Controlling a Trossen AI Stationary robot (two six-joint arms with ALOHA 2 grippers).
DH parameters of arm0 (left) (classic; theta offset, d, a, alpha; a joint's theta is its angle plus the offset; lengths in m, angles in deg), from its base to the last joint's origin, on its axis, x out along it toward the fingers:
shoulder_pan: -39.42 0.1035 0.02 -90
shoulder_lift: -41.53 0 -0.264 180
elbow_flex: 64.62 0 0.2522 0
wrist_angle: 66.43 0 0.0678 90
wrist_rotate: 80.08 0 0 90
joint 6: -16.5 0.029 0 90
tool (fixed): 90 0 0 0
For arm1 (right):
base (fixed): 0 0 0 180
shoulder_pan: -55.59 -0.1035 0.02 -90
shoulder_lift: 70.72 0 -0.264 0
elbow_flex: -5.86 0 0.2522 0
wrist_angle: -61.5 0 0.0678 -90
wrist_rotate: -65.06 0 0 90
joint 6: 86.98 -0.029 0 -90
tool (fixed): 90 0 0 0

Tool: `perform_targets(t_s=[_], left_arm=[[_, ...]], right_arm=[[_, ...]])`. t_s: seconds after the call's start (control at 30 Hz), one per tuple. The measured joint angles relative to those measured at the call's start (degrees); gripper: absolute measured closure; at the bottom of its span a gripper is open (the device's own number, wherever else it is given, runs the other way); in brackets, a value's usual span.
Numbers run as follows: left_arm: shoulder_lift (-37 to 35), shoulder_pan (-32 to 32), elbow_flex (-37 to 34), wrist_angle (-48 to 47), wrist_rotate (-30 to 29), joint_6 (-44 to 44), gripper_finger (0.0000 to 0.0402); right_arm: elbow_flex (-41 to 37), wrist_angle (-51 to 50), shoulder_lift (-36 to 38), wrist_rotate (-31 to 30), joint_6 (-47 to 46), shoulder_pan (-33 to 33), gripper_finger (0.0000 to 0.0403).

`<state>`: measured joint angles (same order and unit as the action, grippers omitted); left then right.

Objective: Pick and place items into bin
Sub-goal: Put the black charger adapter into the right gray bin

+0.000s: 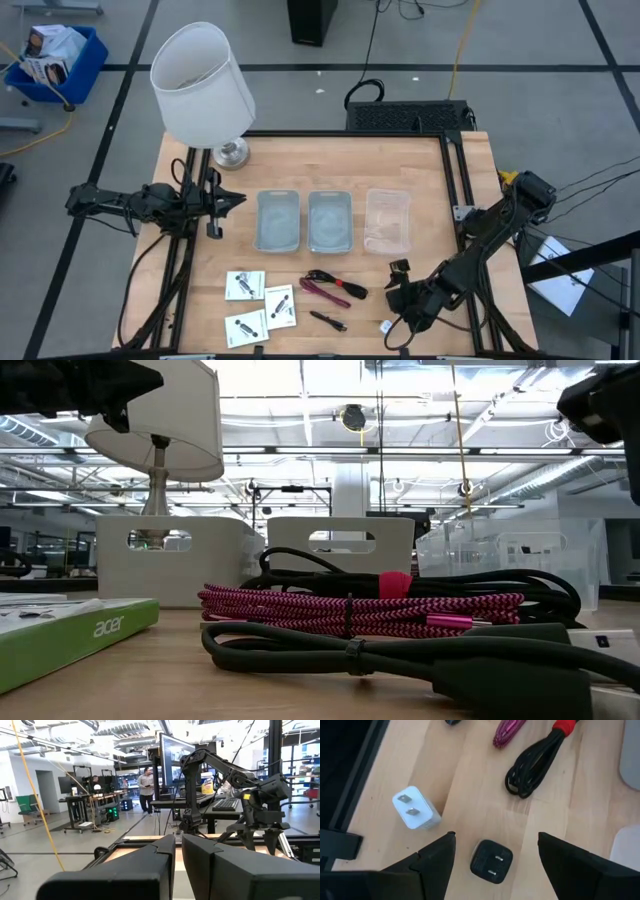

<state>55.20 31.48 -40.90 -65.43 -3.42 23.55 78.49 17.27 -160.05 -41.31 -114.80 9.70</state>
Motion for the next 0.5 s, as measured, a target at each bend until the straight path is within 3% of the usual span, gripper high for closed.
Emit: perform_targets(t_s=[0.5], left_arm=[[0.0,0.0,0.0,0.0,0.0,-0.3,0.0360]], right_arm=[[-0.1,-2.0,-6.8,1.7,-1.6,0.1,0.0133]])
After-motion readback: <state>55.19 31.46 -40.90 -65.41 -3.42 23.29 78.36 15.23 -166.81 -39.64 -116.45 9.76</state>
